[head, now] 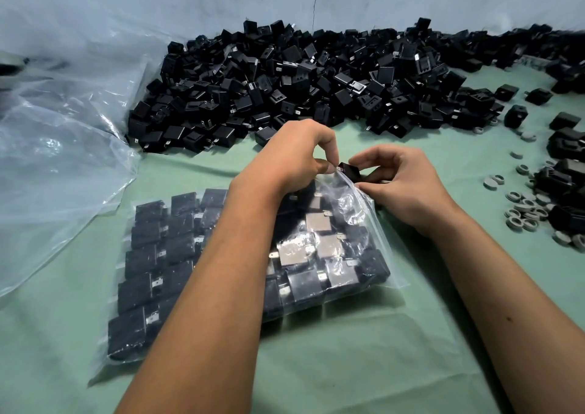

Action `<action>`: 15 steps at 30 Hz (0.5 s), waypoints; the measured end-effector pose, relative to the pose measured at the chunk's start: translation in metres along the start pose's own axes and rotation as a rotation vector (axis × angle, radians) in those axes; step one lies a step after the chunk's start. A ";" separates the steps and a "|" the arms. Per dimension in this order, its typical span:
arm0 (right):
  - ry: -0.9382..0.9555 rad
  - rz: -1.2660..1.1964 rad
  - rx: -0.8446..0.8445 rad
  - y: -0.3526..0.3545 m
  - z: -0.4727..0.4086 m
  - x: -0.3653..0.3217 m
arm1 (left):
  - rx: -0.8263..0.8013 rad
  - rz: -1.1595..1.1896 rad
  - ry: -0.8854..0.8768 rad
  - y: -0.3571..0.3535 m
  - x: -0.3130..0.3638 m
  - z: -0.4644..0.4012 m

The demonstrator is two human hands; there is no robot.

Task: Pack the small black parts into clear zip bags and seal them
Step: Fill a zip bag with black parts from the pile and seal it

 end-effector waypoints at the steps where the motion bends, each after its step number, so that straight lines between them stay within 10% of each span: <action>1: 0.004 0.017 0.000 0.000 0.000 0.000 | 0.001 -0.001 0.000 0.000 0.000 0.000; 15: -0.018 0.051 -0.086 0.000 0.002 -0.006 | -0.182 0.018 -0.077 -0.002 0.016 0.007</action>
Point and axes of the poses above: each hand's wrist, its own z-axis away from the middle knuckle, its own y-axis out of the back of the hand, x = y × z, the point moved 4 cm from there along -z, towards the middle knuckle, and after that the axes turned 6 degrees about x, right-handed, at the moved point
